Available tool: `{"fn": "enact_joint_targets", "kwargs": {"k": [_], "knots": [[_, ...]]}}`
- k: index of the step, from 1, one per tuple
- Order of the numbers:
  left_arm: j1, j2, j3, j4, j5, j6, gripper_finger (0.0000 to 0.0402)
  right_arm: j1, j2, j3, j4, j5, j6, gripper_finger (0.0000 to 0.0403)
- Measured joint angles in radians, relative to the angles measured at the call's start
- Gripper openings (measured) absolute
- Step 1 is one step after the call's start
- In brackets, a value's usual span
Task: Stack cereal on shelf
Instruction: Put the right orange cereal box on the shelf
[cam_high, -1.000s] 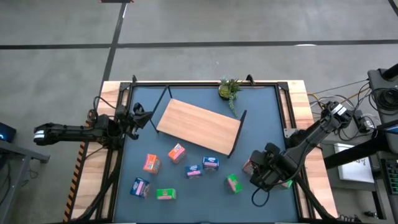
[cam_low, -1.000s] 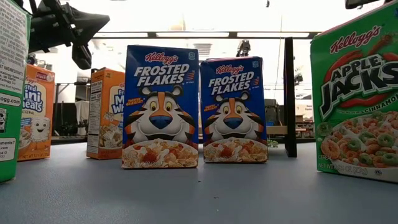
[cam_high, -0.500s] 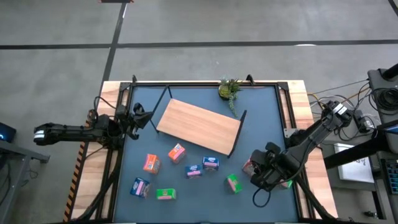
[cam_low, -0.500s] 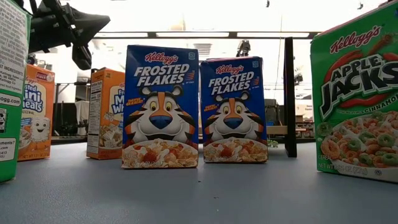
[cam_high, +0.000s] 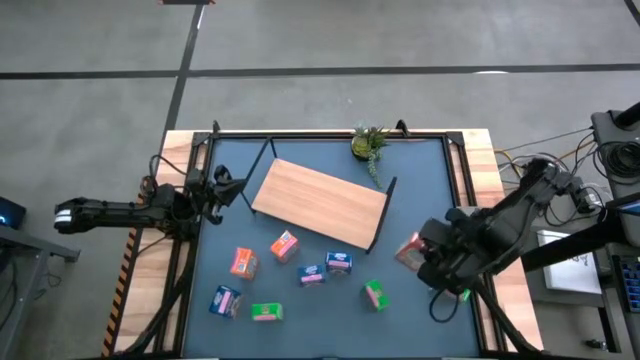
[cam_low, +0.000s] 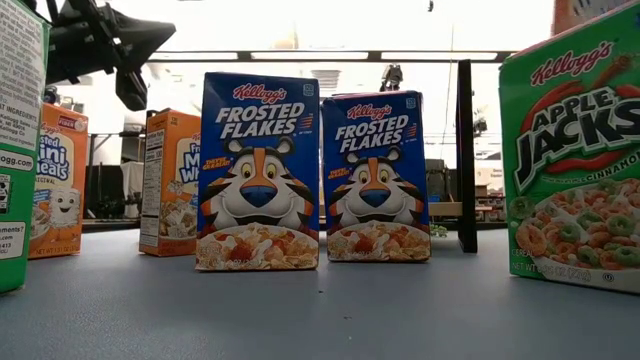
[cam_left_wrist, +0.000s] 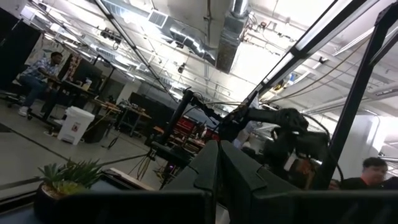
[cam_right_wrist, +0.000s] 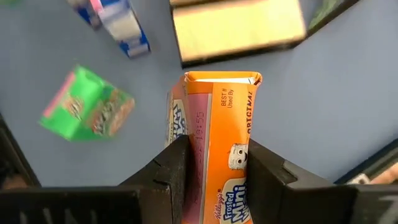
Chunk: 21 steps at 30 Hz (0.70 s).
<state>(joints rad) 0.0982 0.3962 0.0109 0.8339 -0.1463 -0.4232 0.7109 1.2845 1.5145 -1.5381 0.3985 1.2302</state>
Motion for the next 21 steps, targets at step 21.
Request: {"fn": "enact_joint_targets", "kwargs": {"k": [21], "knots": [[0.000,0.036,0.150,-0.013,-0.001,0.255,0.0000,-0.199,-0.005,0.291,0.392,0.242,-0.639,0.0114]]}}
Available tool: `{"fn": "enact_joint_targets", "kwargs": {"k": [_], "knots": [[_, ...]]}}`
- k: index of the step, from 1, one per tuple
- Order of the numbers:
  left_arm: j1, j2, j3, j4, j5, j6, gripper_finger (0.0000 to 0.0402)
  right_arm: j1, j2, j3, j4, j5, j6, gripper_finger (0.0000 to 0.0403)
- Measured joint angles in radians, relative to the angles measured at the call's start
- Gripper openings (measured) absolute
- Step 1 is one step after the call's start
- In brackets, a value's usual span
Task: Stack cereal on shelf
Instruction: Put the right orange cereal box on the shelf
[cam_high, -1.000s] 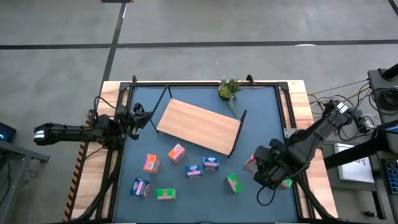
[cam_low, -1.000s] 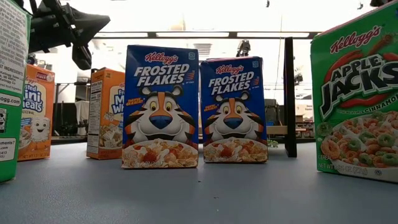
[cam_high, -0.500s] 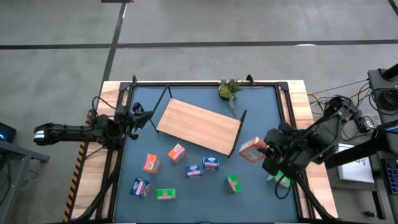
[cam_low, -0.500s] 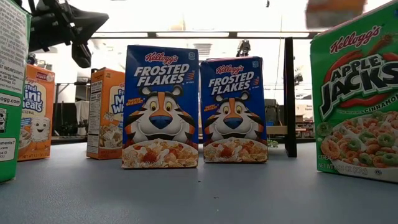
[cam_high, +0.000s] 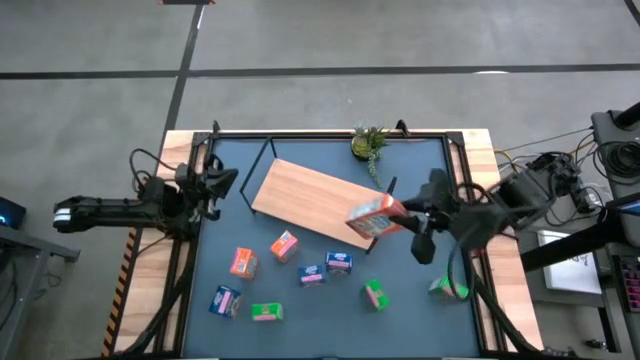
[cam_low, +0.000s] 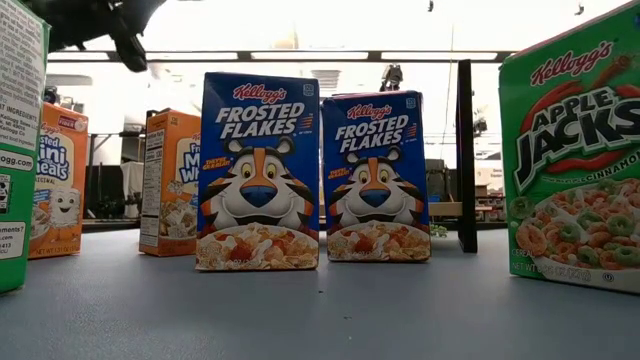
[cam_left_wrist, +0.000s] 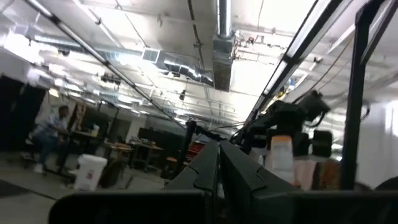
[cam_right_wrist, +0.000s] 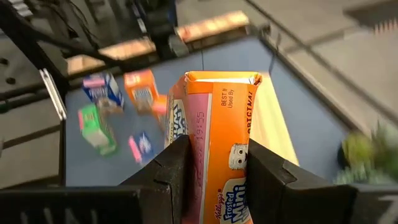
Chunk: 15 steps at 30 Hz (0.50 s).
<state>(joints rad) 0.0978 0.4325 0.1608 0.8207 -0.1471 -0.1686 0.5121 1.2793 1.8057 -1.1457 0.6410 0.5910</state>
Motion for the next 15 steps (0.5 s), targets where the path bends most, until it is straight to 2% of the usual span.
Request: {"fn": "enact_joint_targets", "kwargs": {"k": [7,11,15], "knots": [[0.000,0.014,0.074,-0.149,0.000,0.115,0.0000,-0.189,0.053,0.003,0.235,-0.126,-0.332,0.0114],[0.000,0.013,0.074,-0.177,0.000,0.120,0.0000,-0.315,0.100,0.003,0.271,-0.255,-0.395,0.0114],[0.000,0.008,0.073,-0.188,0.000,0.137,0.0000,-0.424,0.150,0.003,0.267,-0.325,-0.429,0.0114]]}}
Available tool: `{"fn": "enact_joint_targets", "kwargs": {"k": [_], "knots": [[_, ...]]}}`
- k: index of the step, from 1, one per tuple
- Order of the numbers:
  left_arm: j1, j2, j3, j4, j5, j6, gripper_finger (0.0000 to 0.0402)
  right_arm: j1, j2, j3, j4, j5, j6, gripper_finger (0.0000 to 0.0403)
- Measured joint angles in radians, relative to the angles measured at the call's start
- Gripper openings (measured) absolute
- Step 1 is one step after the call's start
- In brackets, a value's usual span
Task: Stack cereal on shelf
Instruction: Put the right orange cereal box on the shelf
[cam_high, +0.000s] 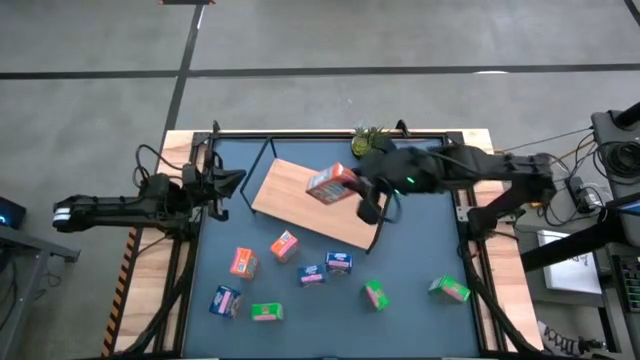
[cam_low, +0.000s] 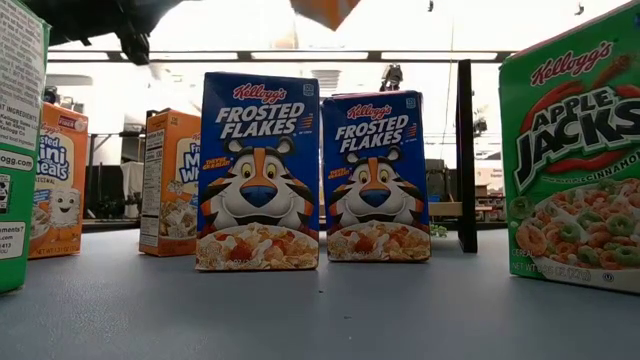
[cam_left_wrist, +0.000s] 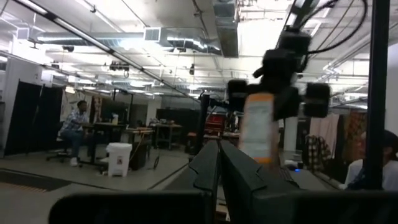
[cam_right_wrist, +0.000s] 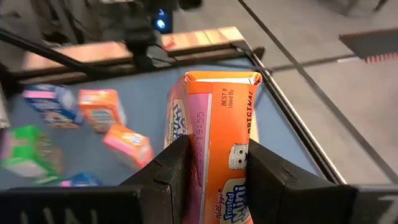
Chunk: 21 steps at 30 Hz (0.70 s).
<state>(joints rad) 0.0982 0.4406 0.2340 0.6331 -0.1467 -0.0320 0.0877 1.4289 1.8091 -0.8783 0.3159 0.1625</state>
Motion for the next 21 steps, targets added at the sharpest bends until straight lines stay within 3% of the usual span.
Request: {"fn": "enact_joint_targets", "kwargs": {"k": [6,16,21], "knots": [[0.000,-0.015,0.000,0.010,-0.001,-0.004,0.0000,-0.111,0.088,0.000,0.019,-0.036,-0.087,0.0114],[0.000,-0.026,0.000,0.006,0.000,-0.023,0.0000,-0.216,0.302,0.000,0.314,-0.029,-0.332,0.0114],[0.000,-0.025,0.000,0.002,0.007,-0.079,0.0000,-0.245,0.395,0.000,0.324,-0.028,-0.390,0.0114]]}}
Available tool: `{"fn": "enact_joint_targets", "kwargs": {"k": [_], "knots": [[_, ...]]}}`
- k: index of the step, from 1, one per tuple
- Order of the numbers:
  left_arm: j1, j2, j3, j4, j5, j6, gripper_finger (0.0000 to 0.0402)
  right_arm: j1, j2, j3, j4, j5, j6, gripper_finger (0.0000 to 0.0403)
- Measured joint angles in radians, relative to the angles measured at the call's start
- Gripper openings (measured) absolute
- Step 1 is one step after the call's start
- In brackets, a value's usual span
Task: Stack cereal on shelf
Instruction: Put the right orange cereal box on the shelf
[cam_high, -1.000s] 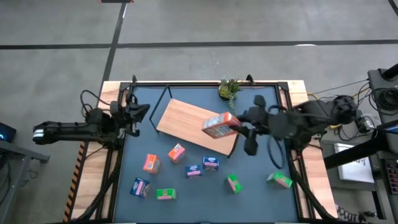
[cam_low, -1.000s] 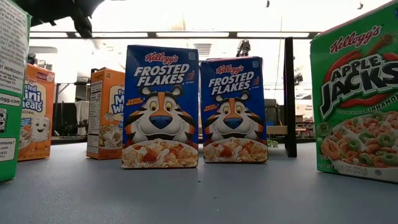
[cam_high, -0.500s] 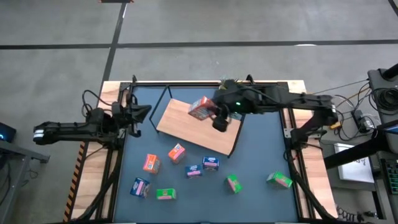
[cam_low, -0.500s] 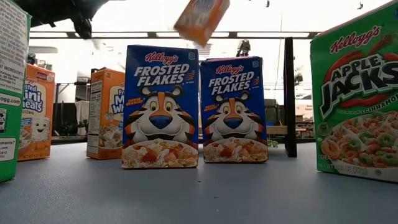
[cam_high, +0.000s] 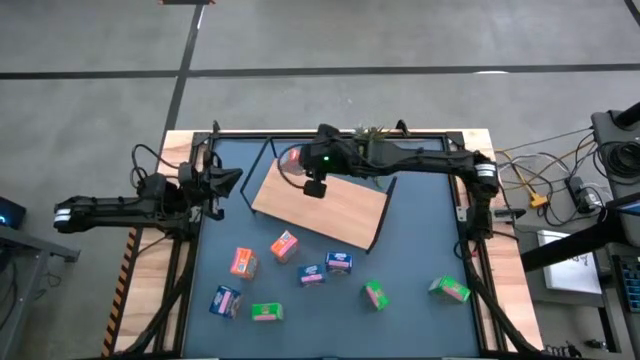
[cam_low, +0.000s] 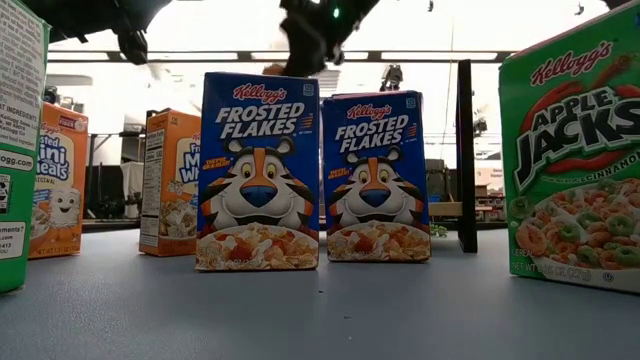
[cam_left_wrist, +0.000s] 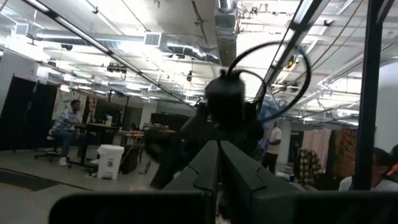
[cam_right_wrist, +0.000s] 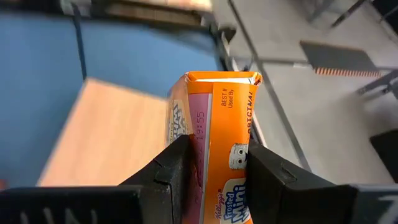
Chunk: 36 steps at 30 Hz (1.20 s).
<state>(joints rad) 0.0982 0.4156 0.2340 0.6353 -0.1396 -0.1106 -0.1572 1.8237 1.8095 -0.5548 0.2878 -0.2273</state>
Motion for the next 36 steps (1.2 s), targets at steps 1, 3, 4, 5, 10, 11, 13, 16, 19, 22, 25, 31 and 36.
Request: {"fn": "enact_joint_targets", "kwargs": {"k": [1,3,4,5,10,11,13,16,19,22,25,31,36], "knots": [[0.000,0.000,0.000,0.000,0.002,-0.003,0.0000,-0.002,0.011,0.000,-0.012,0.000,-0.001,0.0114],[0.000,0.001,0.000,-0.001,0.017,-0.004,0.0000,-0.004,0.024,0.000,-0.030,0.000,-0.001,0.0114],[0.000,0.001,0.000,-0.002,0.023,-0.004,0.0000,-0.004,0.027,0.000,-0.034,0.000,-0.004,0.0114],[0.000,0.001,0.000,-0.002,0.026,-0.005,0.0000,-0.004,0.029,0.000,-0.042,0.000,-0.006,0.0114],[0.000,0.001,0.000,-0.017,0.029,-0.012,0.0000,-0.004,0.039,-0.001,-0.084,0.000,0.014,0.0114],[0.000,0.001,0.000,-0.019,0.029,-0.012,0.0000,-0.004,0.041,-0.002,-0.084,0.000,0.017,0.0114],[0.000,0.004,0.000,-0.013,0.030,-0.012,0.0000,-0.005,0.042,-0.002,-0.089,0.000,0.026,0.0114],[0.000,0.002,0.000,-0.011,0.030,-0.012,0.0000,-0.005,0.043,-0.004,-0.091,-0.002,0.054,0.0114],[0.000,0.001,0.000,-0.009,0.030,-0.012,0.0000,-0.005,0.043,-0.012,-0.103,-0.008,0.083,0.0114],[0.000,0.001,0.000,-0.009,0.030,-0.012,0.0000,-0.005,0.043,-0.024,-0.134,-0.008,0.127,0.0114],[0.000,0.001,0.000,-0.009,0.030,-0.012,0.0000,-0.005,0.043,-0.053,-0.153,-0.008,0.161,0.0114],[0.000,0.001,0.000,-0.009,0.030,-0.011,0.0000,-0.002,0.043,-0.089,-0.144,-0.003,0.179,0.0114],[0.000,0.001,0.000,-0.009,0.030,-0.011,0.0000,-0.002,0.043,-0.094,-0.133,0.001,0.192,0.0132]]}}
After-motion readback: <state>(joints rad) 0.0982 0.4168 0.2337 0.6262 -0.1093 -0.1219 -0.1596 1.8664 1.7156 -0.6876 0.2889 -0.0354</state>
